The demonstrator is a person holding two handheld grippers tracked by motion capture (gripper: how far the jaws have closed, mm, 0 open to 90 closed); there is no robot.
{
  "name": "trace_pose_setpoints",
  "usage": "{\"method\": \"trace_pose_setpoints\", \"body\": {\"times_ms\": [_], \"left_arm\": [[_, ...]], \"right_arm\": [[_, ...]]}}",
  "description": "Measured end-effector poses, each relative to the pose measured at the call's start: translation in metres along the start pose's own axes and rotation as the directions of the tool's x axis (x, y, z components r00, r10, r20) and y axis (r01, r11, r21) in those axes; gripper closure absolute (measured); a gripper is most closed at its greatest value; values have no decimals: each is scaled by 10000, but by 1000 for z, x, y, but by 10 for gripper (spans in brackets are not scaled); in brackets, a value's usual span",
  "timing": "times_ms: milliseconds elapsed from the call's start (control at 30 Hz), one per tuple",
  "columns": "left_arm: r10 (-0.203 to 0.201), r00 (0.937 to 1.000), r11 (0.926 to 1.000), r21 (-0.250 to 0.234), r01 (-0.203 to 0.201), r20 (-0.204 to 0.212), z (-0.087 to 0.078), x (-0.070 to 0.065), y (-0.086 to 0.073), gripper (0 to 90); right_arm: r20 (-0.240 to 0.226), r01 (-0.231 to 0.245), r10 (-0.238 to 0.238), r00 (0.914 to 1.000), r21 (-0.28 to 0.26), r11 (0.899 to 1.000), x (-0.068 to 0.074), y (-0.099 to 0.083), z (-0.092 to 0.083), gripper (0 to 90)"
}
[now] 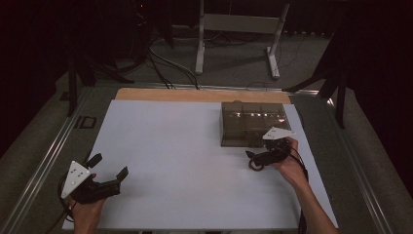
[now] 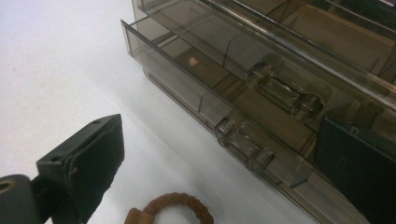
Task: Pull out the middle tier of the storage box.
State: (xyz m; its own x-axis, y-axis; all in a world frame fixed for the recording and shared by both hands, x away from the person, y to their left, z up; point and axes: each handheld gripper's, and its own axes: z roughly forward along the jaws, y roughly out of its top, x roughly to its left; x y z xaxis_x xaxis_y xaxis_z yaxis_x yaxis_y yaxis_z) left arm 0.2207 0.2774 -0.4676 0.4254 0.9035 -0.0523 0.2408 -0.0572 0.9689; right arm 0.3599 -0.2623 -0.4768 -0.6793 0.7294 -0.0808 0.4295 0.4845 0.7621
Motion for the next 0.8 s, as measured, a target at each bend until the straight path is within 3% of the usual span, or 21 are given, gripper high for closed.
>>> {"method": "trace_pose_setpoints", "body": {"times_ms": [133, 467, 800], "left_arm": [[-1, 10000, 10000, 15, 1, 13, 0, 0, 0, 11], [3, 10000, 10000, 21, -3, 10, 0, 0, 0, 12], [0, 10000, 10000, 44, 0, 24, 1, -1, 0, 12]], "right_arm": [[119, 137, -138, 9998, 60, 9999, 1, 0, 1, 38], [-111, -154, 156, 9998, 192, 9997, -1, 1, 0, 39], [-304, -107, 122, 9995, 484, 9988, 1, 2, -5, 57]]}}
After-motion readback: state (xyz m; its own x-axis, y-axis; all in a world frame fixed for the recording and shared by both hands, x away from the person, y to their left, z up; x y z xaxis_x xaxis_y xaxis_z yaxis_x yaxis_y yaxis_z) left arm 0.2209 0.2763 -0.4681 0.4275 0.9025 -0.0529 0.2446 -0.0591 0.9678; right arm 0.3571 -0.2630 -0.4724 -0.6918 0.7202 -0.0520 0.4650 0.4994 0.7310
